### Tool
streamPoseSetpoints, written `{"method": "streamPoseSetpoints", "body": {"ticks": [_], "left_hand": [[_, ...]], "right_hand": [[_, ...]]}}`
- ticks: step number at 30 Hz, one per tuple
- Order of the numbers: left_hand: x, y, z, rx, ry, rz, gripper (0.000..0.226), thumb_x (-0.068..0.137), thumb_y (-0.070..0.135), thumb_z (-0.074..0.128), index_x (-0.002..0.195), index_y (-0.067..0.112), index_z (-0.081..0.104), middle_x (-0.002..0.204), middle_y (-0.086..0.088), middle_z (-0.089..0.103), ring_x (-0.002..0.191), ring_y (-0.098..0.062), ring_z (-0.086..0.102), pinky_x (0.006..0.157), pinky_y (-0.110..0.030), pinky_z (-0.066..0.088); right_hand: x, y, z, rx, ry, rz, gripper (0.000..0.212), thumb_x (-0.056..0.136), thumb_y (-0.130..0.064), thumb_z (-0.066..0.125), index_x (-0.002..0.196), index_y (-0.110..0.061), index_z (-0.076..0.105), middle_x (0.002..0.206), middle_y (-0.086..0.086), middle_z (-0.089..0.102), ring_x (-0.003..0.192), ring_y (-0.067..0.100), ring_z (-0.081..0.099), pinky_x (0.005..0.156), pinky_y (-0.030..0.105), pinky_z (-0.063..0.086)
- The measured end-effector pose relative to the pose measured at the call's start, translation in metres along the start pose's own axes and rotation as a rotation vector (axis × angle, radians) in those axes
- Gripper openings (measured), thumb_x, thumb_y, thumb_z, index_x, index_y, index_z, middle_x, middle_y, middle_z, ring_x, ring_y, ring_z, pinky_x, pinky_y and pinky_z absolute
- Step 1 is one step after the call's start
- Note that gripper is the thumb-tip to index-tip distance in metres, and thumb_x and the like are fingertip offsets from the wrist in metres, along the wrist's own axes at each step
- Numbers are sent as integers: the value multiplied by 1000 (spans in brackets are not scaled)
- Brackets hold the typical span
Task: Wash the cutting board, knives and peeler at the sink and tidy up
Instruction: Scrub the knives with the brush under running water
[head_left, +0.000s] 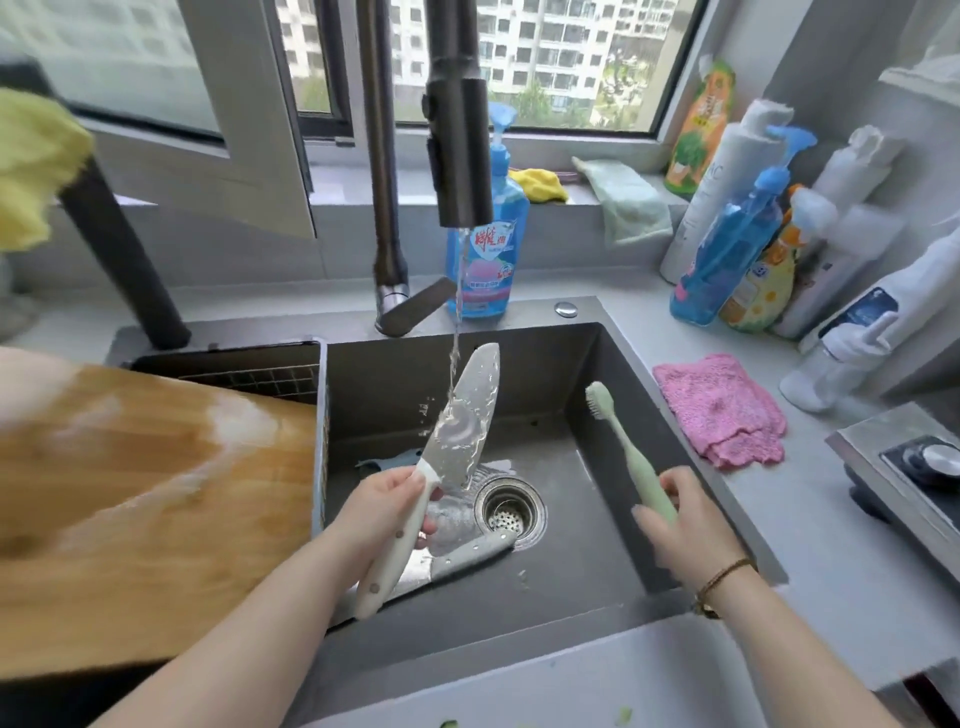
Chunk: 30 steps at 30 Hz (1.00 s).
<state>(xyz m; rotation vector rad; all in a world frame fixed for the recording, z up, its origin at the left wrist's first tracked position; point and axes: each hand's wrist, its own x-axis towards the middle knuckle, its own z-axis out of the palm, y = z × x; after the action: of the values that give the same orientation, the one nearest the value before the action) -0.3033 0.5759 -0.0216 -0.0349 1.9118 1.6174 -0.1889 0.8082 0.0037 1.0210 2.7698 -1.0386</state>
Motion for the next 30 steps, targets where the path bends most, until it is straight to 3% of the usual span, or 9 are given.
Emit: {"method": "streamPoseSetpoints", "body": {"ticks": [3,6,12,15,17,20,24,28,30], "left_hand": [[-4,0,-13,45,66,-14,30,99,15,39,79,12,61,69,-5,58,45,-10,52,40,-18,46],[-7,0,-22,56,85,-32,27,98,18,40,83,9,61,65,-2,55,46,-10,49,39,-16,43],[-2,-4,-36,120,47,-61,15,92,17,52,95,8,64,87,-15,62,57,-16,52,53,-25,47],[1,-6,-38,120,7,-55,16,92,15,52,94,3,63,78,-11,59,54,-14,52,51,-24,46],[3,-6,-38,110,-5,-53,18,93,15,52,92,2,64,75,-7,60,53,-12,52,50,-24,46],[6,-6,-41,101,-25,-63,17,93,16,52,85,6,64,66,-1,61,52,-13,52,51,-25,47],[11,-5,-35,133,-63,-50,20,92,19,53,96,3,65,90,-16,64,60,-18,53,54,-27,46],[13,-4,-35,139,-74,-59,21,91,21,54,97,5,66,102,-27,64,64,-22,54,60,-31,46],[12,-4,-35,149,-91,-61,20,91,24,56,96,8,67,103,-28,63,66,-24,54,62,-33,46]], "right_hand": [[-2,-40,32,-73,-179,-232,18,88,-20,55,102,-27,46,91,0,58,82,21,53,66,25,34],[-1,-63,55,-147,-259,-333,33,93,-32,49,126,-30,49,114,-3,62,106,17,56,82,24,40],[13,-74,72,-218,-277,-343,30,95,-37,42,123,-35,52,107,-3,65,99,17,58,79,27,43],[31,-70,71,-102,-220,-240,26,95,-36,42,112,-29,59,83,-4,63,82,16,56,71,27,41],[32,-68,73,-80,-278,-257,24,94,-34,44,105,-24,63,75,-5,58,73,15,52,65,26,37],[28,-65,74,-123,-338,-300,28,94,-36,45,105,-18,63,87,3,67,81,21,59,67,27,40],[43,-68,58,-92,-183,-219,20,94,-35,43,104,-32,61,82,-5,62,86,19,57,77,30,45],[31,-70,62,-227,-295,-308,31,95,-38,39,115,-24,58,98,2,68,93,21,61,76,29,47],[41,-69,55,-240,-219,-234,31,95,-38,39,118,-28,57,106,1,67,99,21,59,78,28,45]]}}
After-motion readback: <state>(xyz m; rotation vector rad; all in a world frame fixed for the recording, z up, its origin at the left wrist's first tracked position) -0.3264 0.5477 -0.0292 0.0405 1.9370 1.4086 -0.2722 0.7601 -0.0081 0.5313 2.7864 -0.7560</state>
